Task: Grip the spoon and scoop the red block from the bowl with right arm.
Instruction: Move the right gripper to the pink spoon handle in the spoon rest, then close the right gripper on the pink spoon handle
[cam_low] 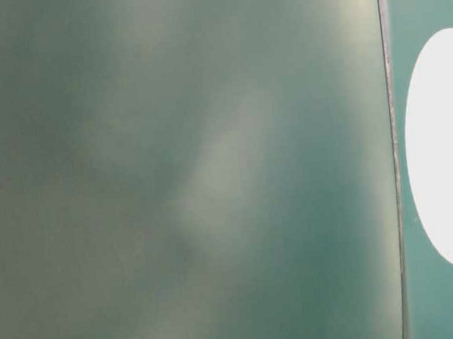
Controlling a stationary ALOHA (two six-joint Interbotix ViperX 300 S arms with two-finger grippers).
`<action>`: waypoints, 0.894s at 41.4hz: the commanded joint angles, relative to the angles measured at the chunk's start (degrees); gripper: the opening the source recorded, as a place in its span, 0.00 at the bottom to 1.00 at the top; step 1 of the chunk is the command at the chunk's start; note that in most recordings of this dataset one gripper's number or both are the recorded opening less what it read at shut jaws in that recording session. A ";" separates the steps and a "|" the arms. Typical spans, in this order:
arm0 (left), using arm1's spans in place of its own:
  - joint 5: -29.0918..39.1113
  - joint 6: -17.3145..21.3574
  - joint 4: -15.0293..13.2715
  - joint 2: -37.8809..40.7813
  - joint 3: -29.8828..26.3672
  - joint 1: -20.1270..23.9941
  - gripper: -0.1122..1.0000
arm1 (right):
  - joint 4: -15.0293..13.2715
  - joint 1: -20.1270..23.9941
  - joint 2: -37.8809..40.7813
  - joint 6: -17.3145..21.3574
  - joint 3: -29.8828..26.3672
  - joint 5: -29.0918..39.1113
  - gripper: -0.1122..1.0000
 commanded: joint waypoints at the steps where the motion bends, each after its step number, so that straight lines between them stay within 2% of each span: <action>1: -0.18 0.09 0.09 0.35 -1.58 -0.09 0.10 | 0.53 0.53 3.25 0.09 0.18 -1.23 0.58; 5: -0.09 0.09 0.09 0.35 -1.58 -0.09 0.10 | 1.23 1.76 6.59 0.09 1.76 -4.13 0.58; 10: -0.09 0.09 0.09 0.35 -1.58 -0.09 0.10 | 3.08 5.45 11.07 0.09 4.57 -12.04 0.58; 20: -0.09 0.53 0.18 0.35 -1.58 -0.09 0.10 | 10.72 14.85 21.27 0.00 9.05 -28.83 0.58; 30: -0.09 0.62 0.09 0.18 -1.58 -0.09 0.10 | 17.67 22.76 31.99 0.00 11.07 -41.13 0.58; 37: -0.09 0.70 0.09 0.26 -1.58 -0.18 0.10 | 22.06 27.42 39.73 0.00 11.43 -47.20 0.58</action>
